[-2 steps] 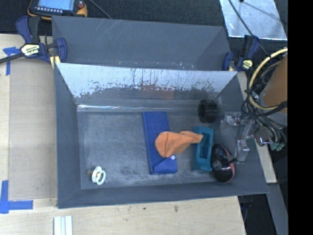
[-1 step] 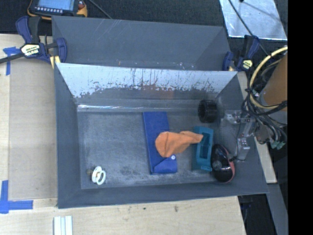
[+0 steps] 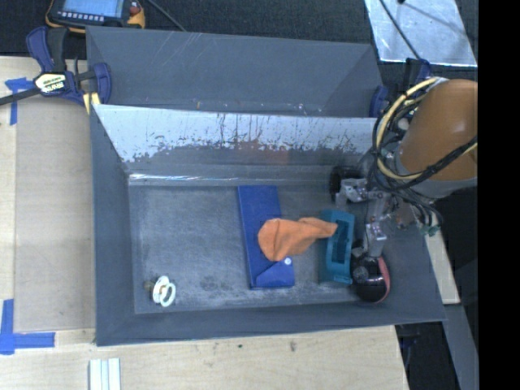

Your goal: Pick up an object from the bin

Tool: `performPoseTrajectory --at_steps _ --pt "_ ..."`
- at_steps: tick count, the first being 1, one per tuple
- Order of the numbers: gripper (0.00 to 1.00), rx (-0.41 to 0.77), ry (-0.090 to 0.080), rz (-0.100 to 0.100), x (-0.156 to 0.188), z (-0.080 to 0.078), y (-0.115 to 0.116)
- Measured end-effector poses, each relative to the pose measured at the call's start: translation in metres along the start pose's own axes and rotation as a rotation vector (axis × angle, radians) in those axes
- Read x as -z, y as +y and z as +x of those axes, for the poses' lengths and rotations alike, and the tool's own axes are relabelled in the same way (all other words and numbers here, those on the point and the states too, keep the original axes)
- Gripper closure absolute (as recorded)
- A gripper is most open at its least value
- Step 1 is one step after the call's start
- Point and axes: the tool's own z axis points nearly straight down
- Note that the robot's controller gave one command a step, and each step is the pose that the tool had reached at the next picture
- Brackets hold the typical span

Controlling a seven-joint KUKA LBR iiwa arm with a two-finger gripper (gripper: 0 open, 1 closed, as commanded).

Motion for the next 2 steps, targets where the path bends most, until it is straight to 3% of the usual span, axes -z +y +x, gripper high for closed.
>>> performPoseTrajectory --at_steps 1,2 --pt "0.0 0.339 0.003 -0.002 -0.006 -0.036 -0.002" --pt "0.0 0.113 0.002 -0.002 -0.012 -0.05 0.016"
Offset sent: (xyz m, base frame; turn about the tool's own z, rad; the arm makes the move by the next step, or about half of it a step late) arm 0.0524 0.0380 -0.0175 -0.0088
